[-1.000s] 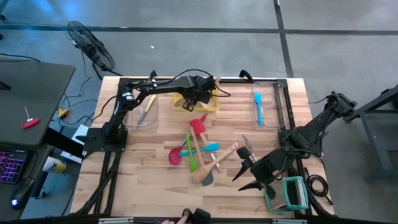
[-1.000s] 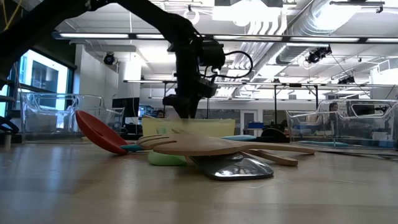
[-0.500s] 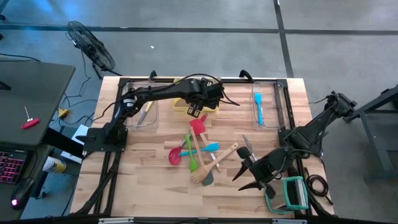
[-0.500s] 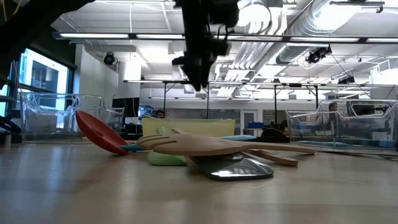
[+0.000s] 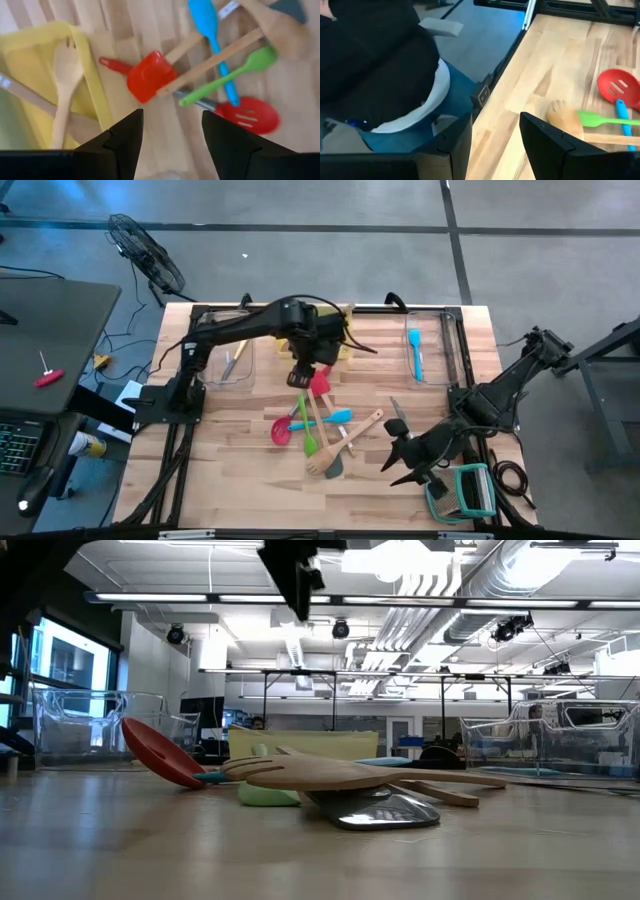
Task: Pick & Place Kitchen Items
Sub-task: Put the wooden serving spoon into the yellow bin
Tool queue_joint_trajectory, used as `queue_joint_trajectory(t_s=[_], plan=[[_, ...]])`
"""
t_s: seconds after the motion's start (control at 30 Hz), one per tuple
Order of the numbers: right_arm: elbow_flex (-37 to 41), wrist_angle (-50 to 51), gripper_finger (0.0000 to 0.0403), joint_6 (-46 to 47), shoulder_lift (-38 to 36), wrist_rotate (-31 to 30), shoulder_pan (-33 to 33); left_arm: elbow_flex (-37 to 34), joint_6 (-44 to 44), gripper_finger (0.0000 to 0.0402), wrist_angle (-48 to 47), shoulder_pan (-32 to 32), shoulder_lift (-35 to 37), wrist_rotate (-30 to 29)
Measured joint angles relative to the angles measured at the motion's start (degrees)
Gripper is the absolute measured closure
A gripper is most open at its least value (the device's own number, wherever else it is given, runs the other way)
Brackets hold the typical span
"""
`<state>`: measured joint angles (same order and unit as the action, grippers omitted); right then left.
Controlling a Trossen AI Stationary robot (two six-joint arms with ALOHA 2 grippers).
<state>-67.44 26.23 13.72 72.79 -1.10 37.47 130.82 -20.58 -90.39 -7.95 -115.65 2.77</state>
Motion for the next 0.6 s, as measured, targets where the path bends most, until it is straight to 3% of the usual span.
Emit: queue_joint_trajectory(t_s=[0.4, 0.6], plan=[[0.0, 5.5, 0.0245, -4.6, 2.7, -4.0, -1.7, -0.4, 10.7, 0.0202, 0.3, 10.6, 3.0, 2.9], [0.0, 5.8, 0.0245, -2.4, 6.6, -1.3, -1.9, -0.4, 20.5, 0.0202, 0.5, 18.9, 2.9, -0.1]])
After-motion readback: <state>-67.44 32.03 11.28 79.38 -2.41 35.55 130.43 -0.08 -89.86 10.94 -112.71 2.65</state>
